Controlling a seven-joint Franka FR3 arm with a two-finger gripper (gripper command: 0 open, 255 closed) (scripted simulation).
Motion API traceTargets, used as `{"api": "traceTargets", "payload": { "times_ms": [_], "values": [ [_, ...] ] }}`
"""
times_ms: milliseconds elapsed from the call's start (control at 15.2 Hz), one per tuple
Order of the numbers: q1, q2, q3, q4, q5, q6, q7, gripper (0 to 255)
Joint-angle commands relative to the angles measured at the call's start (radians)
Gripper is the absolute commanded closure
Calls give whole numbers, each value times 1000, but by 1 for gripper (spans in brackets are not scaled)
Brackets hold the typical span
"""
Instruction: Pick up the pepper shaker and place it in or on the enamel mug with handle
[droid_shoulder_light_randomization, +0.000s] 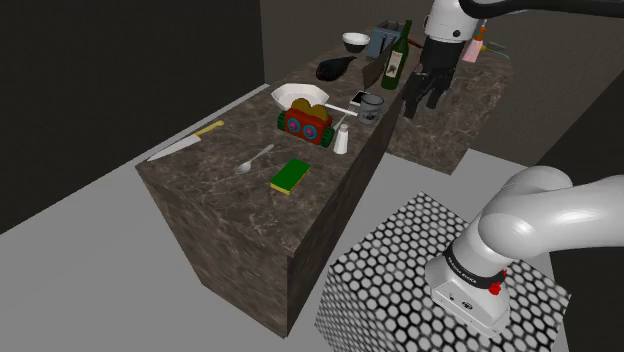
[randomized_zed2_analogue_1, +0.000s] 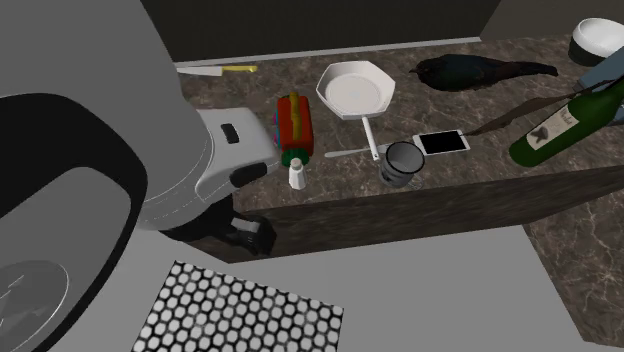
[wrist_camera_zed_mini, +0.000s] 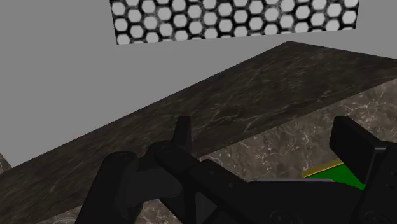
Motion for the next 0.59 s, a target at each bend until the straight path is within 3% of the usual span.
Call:
{"api": "traceTargets", "payload": {
  "times_ms": [0,528],
  "values": [
    [0,0,0,0,0,0,0,0],
    [10,230,-38,-26,1,307,-37,0]
  ]
}}
